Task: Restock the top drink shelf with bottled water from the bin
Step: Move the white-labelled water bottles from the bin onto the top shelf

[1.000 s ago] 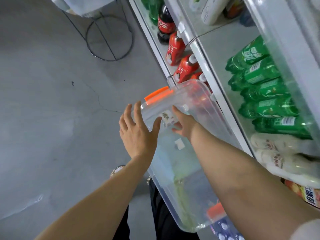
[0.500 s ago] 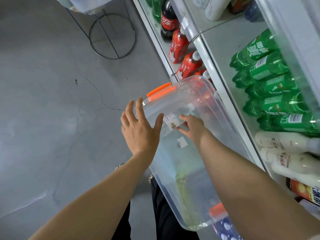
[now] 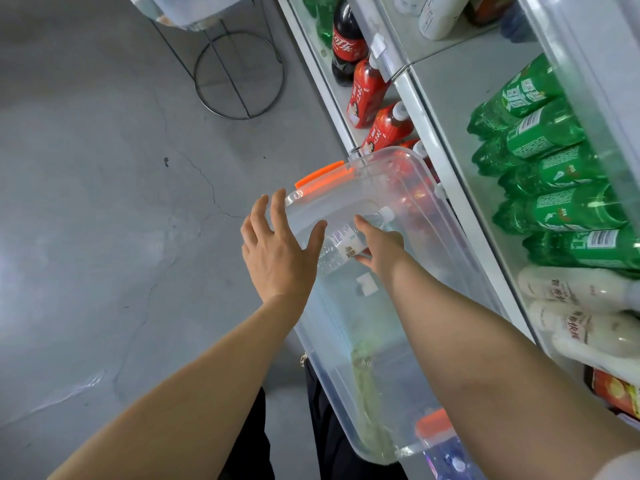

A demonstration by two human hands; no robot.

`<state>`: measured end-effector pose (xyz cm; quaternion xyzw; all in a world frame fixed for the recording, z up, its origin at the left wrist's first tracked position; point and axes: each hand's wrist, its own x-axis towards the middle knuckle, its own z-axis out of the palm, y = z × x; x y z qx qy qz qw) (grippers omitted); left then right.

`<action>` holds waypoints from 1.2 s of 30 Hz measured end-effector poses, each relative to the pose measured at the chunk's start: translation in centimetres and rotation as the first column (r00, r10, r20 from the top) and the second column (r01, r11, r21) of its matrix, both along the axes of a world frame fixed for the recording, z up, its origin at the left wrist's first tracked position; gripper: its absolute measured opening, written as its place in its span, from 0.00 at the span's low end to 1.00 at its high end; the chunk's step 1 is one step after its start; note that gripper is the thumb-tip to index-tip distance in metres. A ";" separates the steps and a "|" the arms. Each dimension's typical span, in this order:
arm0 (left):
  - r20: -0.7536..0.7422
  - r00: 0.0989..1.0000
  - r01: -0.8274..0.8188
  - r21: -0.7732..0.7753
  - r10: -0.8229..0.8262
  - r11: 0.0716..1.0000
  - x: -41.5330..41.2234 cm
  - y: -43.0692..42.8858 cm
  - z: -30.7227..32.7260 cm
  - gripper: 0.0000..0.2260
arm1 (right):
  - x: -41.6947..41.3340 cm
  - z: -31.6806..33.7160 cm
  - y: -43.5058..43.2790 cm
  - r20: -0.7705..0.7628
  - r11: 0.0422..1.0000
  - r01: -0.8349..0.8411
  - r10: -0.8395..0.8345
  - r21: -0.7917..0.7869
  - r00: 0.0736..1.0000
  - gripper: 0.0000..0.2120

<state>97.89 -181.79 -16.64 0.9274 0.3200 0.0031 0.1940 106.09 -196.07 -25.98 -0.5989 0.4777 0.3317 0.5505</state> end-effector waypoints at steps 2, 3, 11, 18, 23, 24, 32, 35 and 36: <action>-0.002 1.000 -0.003 0.002 0.003 1.000 0.0 0.0 0.0 0.32 | -0.1 -0.2 -0.7 -0.002 1.000 0.013 -0.013 0.024 1.000 0.31; -0.001 1.000 -0.004 0.001 0.004 1.000 0.1 0.0 0.0 0.32 | -0.3 -0.3 -1.1 0.000 0.999 0.014 -0.014 0.035 1.000 0.31; -0.016 1.000 -0.010 -0.005 0.010 1.000 0.1 -0.1 0.1 0.33 | -1.9 0.2 -3.1 0.039 0.993 0.000 -0.005 0.116 0.999 0.25; -0.010 1.000 -0.018 0.000 0.018 1.000 0.1 -0.1 0.1 0.33 | -2.5 0.2 -3.9 -0.018 0.996 0.042 -0.041 0.079 0.999 0.18; -0.023 1.000 -0.017 0.003 0.018 1.000 0.1 -0.1 0.3 0.33 | -3.3 0.9 -3.9 -0.024 0.992 0.047 -0.044 0.121 0.999 0.15; -0.026 0.999 -0.019 0.003 0.019 1.000 0.1 -0.2 0.3 0.33 | -3.5 1.0 -3.8 -0.011 0.992 0.038 -0.037 0.123 0.999 0.18; -0.025 0.999 -0.025 0.014 0.026 1.000 0.1 -0.1 0.1 0.33 | -3.4 1.0 -1.9 -0.016 0.987 0.142 -0.142 0.069 0.990 0.22; -0.029 0.999 -0.025 0.017 0.026 1.000 0.1 -0.2 0.1 0.33 | -3.0 0.8 -1.2 -0.014 0.994 -0.017 0.016 -0.110 1.000 0.30; -0.031 0.999 -0.023 0.017 0.023 1.000 0.1 -0.2 0.2 0.33 | -2.8 1.0 -1.0 -0.026 0.986 -0.059 0.056 -0.153 0.998 0.31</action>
